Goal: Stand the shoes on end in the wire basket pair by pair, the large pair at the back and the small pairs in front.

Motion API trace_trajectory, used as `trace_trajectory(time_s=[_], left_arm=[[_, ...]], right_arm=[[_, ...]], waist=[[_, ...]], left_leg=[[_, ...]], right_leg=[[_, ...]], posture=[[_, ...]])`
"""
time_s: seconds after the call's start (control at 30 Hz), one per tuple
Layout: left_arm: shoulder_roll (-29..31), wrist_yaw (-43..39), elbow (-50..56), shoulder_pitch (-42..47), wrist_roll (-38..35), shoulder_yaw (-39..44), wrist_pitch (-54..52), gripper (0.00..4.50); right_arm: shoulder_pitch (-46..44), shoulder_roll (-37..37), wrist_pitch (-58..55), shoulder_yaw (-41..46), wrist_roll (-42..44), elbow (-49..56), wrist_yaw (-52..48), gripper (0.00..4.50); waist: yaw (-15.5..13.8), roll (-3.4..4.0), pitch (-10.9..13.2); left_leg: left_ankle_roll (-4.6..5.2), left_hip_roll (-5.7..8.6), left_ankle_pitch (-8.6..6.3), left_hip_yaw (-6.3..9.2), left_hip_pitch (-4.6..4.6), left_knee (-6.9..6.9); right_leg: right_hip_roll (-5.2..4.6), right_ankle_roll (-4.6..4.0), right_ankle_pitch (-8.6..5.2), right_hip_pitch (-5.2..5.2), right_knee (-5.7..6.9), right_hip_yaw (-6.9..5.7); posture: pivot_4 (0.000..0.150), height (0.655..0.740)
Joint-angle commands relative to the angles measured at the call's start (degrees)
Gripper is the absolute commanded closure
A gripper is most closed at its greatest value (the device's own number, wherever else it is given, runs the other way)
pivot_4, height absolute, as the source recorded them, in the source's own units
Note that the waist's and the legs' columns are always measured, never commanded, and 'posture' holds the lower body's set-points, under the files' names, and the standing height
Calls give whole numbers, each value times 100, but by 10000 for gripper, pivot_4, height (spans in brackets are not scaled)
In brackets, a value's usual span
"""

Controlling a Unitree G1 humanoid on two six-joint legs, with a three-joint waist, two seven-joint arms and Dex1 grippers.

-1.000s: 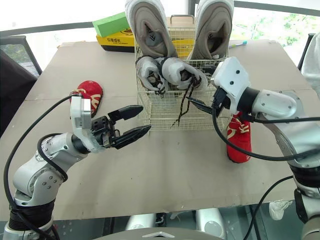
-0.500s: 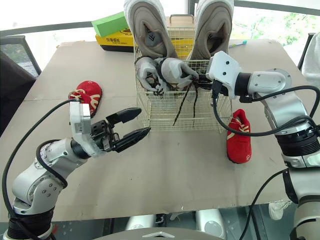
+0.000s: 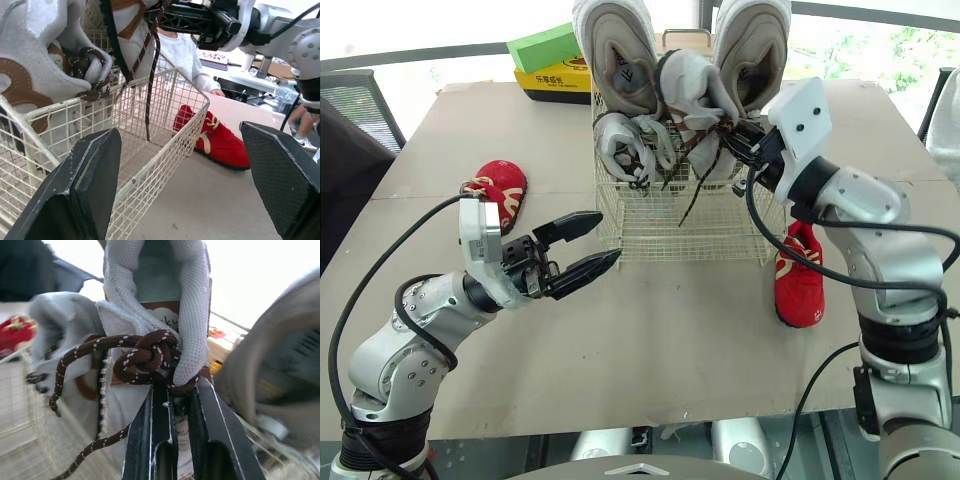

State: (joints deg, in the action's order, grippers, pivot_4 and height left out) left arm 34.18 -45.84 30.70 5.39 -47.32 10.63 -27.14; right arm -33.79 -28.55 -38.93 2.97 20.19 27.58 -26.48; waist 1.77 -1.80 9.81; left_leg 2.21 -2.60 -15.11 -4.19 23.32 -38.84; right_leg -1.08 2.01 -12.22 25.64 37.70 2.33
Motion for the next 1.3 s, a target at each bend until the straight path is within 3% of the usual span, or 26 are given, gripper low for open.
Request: trace_trajectory(time_s=[0.03,0.17,0.4,0.47,0.53,0.63,0.67,0.7,0.73,0.97,1.17,1.3], left_arm=[[27,-57,104,174,-92,6,32,3874],[26,-114,137,246,-239,37,-24,3874],[106,-165,186,233,-321,79,-70,3874],[123,-169,192,187,-308,115,-54,3874],[137,-146,210,131,-287,176,-32,3874],[135,-81,183,-13,-282,356,40,3874],[114,-36,177,-41,-289,397,51,3874],[49,101,157,-59,-300,469,60,3874],[-75,419,143,-61,-320,552,21,3874],[-603,1890,-343,-620,-821,1724,-219,3874],[-135,2951,-1232,-477,527,2023,-159,3874],[-108,3409,-1259,-355,911,1762,-448,3874]], right_arm=[[369,102,236,-123,-684,402,715,44236],[750,623,116,-88,-884,368,1389,44236],[1137,1095,-250,164,-283,170,1292,44236],[1219,1034,-285,362,-47,180,1122,39705],[1240,988,-353,555,131,211,1073,31908],[1341,826,-419,641,417,408,790,16580],[1376,755,-436,665,516,463,675,13363],[1433,584,-378,690,609,544,461,6287],[1515,333,-285,777,681,612,187,3460],[2126,-699,559,1358,1802,1006,-1772,3460],[1966,-912,497,851,2523,1363,-2306,3460],[1903,-858,610,580,2673,1353,-2414,3460]], waist=[[-2,0,0],[2,-3,-3],[-3,-10,-8],[-2,-11,-9],[-1,-11,-9],[9,-10,-9],[14,-10,-9],[17,-10,-9],[16,-6,-7],[59,-8,-4],[40,-10,-6],[12,-18,-8]], left_leg=[[0,3,0,0,1,0],[0,8,0,-1,-1,0],[-1,7,1,-3,-16,-12],[-1,6,1,-5,-25,-12],[0,5,0,-4,-35,-12],[0,4,0,-3,-37,-12],[0,2,0,-3,-37,-11],[0,-1,0,-2,-37,-10],[0,-1,0,-2,-37,-10],[3,-11,-2,-3,-41,-3],[2,-8,-1,5,-55,-2],[1,-13,-1,1,-50,-2]], right_leg=[[0,0,0,1,0,0],[0,0,0,-1,0,2],[-2,-17,-10,-17,6,4],[-2,-19,-11,-23,8,8],[-2,-20,-12,-34,6,6],[1,-20,-12,-35,6,6],[1,-20,-13,-34,6,6],[2,-20,-13,-35,6,5],[3,-20,-13,-35,6,5],[5,5,-2,-37,-1,7],[13,-1,-24,-42,7,-3],[1,-18,-14,-42,1,-1]], posture=[[1500,7400],[1500,7400],[1500,7400],[1500,7400],[1500,7400],[1500,7400],[1500,7400],[1500,7400],[1500,7400],[1500,7400],[1500,7400],[1500,7400]])
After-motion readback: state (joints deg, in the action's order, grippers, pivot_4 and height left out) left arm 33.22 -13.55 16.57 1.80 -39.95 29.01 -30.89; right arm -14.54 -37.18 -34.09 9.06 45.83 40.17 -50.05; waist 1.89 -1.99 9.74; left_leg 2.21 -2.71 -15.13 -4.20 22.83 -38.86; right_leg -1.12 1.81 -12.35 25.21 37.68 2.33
